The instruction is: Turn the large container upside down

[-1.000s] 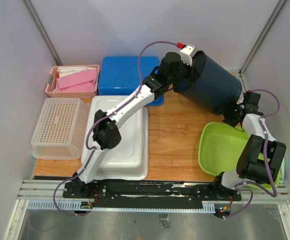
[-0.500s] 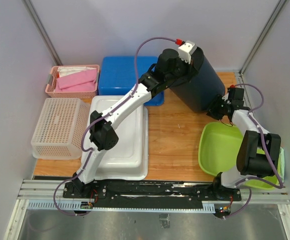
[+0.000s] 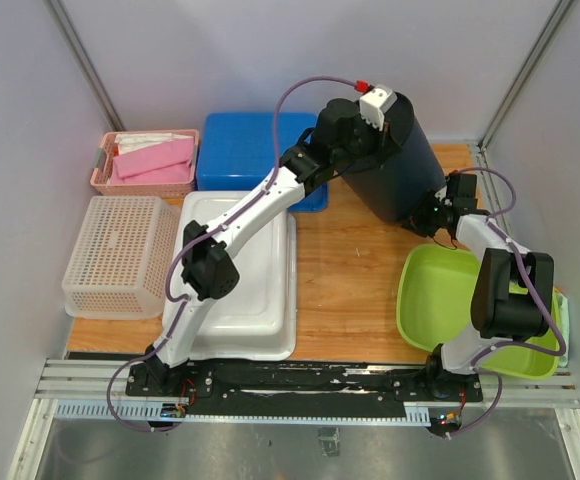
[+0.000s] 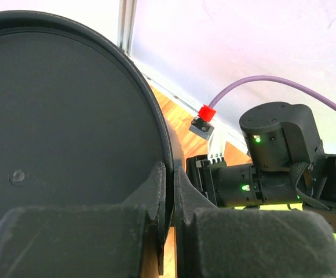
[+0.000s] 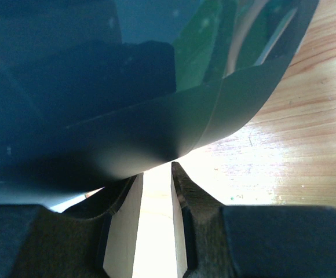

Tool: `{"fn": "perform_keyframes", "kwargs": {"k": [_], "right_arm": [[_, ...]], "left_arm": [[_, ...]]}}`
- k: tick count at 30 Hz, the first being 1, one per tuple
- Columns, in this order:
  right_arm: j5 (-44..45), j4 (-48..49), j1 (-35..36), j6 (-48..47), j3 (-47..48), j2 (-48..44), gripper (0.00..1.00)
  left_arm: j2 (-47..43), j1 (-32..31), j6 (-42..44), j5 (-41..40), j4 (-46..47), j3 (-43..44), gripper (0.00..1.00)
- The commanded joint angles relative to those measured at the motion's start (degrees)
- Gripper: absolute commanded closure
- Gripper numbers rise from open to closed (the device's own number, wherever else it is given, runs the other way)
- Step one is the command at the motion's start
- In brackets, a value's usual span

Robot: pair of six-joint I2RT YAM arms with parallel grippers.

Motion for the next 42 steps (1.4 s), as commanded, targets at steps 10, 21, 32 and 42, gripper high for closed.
{"fn": "perform_keyframes", "kwargs": {"k": [10, 21, 32, 42], "right_arm": [[-0.2, 4.9, 1.7, 2.5, 2.3, 1.5, 0.74], [0.3, 5.6, 1.4, 3.4, 1.6, 1.3, 0.7], [0.1, 4.8, -2.5, 2.4, -2.2, -2.3, 0.6], [0.6, -3.4, -4.7, -2.3, -1.0, -6.5, 0.51]], "left_arm": [[1.4, -2.1, -2.5, 9.0, 6.9, 5.2, 1.0], [5.4, -2.5, -3.8, 12.8, 4.2, 6.0, 1.0], [8.2, -2.6, -4.9, 13.0, 2.5, 5.9, 0.59], [5.1, -2.6, -10.3, 13.4, 6.4, 6.2, 0.28]]}}
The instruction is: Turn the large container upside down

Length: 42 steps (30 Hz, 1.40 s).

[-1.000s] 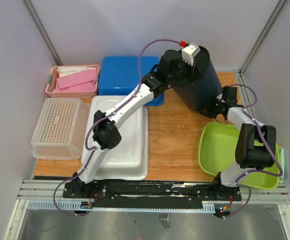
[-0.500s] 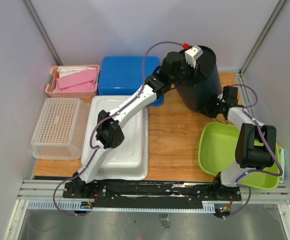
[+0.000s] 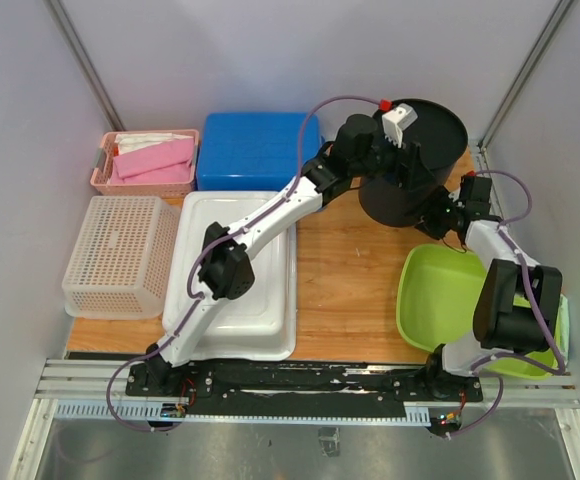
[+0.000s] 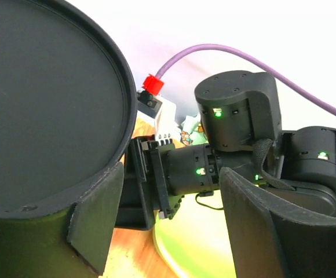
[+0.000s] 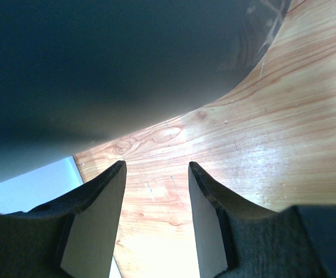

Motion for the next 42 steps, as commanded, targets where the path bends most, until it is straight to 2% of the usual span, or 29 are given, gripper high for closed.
{"fn": "perform_keyframes", "kwargs": {"k": [1, 5, 9, 12, 17, 19, 21, 24, 27, 34, 37, 42], "right_arm": [[1.3, -7.3, -0.9, -4.7, 1.6, -4.4, 0.5], [6.1, -14.7, -0.9, -9.6, 3.6, -12.3, 0.43], [9.2, -21.0, 1.4, -13.2, 4.5, -19.6, 0.39], [18.2, -30.0, 6.0, -14.8, 5.3, -24.9, 0.37], [35.7, -42.1, 18.2, -12.9, 2.0, -32.0, 0.33], [39.7, -46.3, 21.1, -9.0, -0.8, -34.5, 0.32], [40.0, -48.4, 23.3, -5.8, -3.4, -36.9, 0.31], [38.8, -49.0, 29.6, -4.2, -6.1, -38.0, 0.31], [44.5, -48.1, 36.5, 0.2, -8.2, -35.8, 0.28], [46.8, -42.3, 39.0, 2.1, -11.6, -27.4, 0.27], [44.4, -36.6, 39.3, 2.6, -15.1, -26.0, 0.34], [39.7, -29.6, 39.7, 3.8, -17.7, -22.8, 0.58]], "left_arm": [[-4.1, -0.1, -1.4, 0.6, 1.6, 1.2, 0.27], [-11.5, -0.1, 0.7, -0.8, 0.5, -4.1, 0.21], [-21.6, -0.1, 1.1, -3.9, 0.8, -14.8, 0.13], [-28.5, -0.1, 2.6, -6.9, -1.0, -24.3, 0.08], [-40.8, -0.1, 6.0, -16.7, -4.9, -41.7, 0.02], [-46.6, -0.1, 6.7, -21.8, -5.0, -50.2, 0.01], [-51.7, -0.1, 7.0, -26.4, -5.1, -59.3, 0.01], [-58.4, 0.0, 4.8, -32.1, -5.0, -68.0, 0.01], [-62.9, 1.3, 1.4, -30.5, 0.0, -76.2, 0.01], [-65.0, 2.0, -0.6, -30.3, -0.2, -81.3, 0.01], [-64.8, 2.0, -1.2, -29.9, -0.1, -81.1, 0.01], [-64.6, 2.0, -1.9, -28.8, -0.2, -80.0, 0.01]]}}
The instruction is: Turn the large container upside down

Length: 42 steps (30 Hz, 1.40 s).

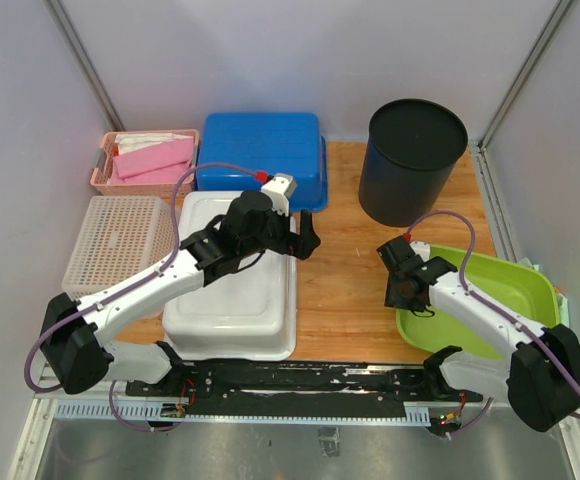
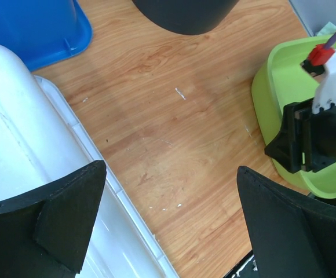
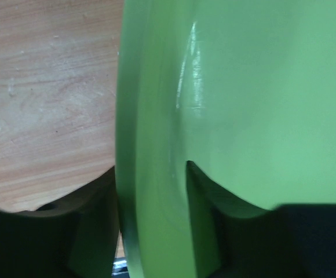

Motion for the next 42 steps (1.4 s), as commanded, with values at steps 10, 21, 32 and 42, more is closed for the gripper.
{"fn": "perform_keyframes", "kwargs": {"k": [10, 21, 32, 42], "right_arm": [[-10.3, -6.4, 5.2, 5.6, 11.9, -8.9, 0.99], [-25.9, 5.5, 9.6, 12.3, 24.4, -14.6, 0.99], [-29.5, 30.9, 9.7, 19.1, 23.9, -12.0, 0.99], [-24.4, 41.7, 9.7, 26.8, 21.4, -11.8, 1.0]], "left_arm": [[-2.7, 1.5, 1.1, -3.6, -5.2, 8.7, 0.01], [-1.1, 9.6, -0.7, 0.8, -14.2, 21.3, 0.01], [-3.2, 11.7, -5.1, 2.3, -9.1, 17.4, 0.01], [-2.4, 11.7, -6.3, 2.3, -9.4, 16.1, 0.01]]}}
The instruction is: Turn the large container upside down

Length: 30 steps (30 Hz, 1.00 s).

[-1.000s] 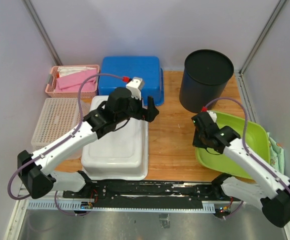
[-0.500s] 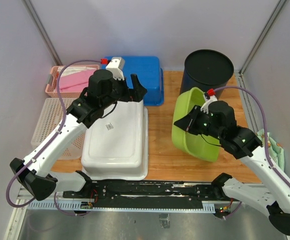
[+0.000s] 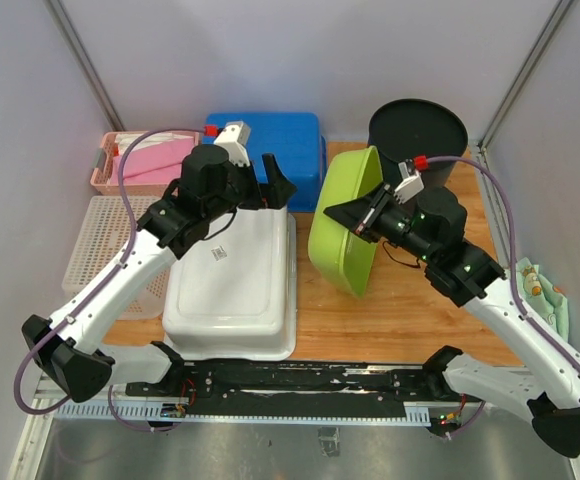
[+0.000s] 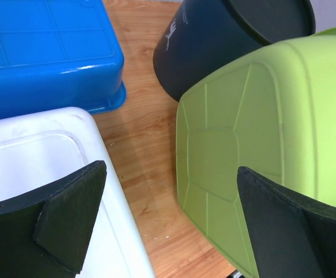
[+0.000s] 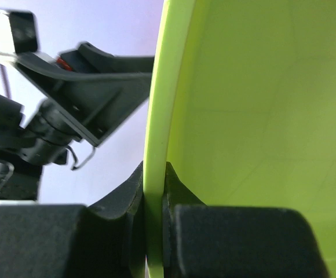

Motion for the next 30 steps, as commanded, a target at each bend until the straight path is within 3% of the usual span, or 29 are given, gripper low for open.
{"fn": "perform_keyframes", "kwargs": {"k": [1, 5, 11, 17, 24, 30], "right_arm": [[6.3, 12.7, 1.3, 5.9, -4.6, -4.1, 1.0], [11.0, 20.8, 1.2, 11.1, -12.3, -7.8, 0.99], [19.1, 16.3, 0.9, 12.0, -21.0, -19.1, 1.0], [20.7, 9.7, 0.7, 18.3, -33.3, -35.3, 0.99], [16.9, -9.8, 0.8, 28.3, -42.8, -54.3, 1.0], [17.8, -30.3, 0.8, 26.2, -36.0, -54.8, 0.97]], "left_arm": [[-0.2, 0.1, -0.6, 0.3, 2.0, -1.0, 0.01], [1.0, 0.1, -1.0, 2.0, 2.3, -1.5, 0.01], [0.4, 0.1, -0.4, 2.3, 3.1, -2.5, 0.01], [0.5, 0.1, 0.2, 2.5, 3.4, -2.5, 0.01], [1.7, 0.1, 0.7, 3.0, 3.9, -2.9, 0.01], [2.4, 0.1, 2.3, 4.2, 2.8, -2.3, 0.01]]}}
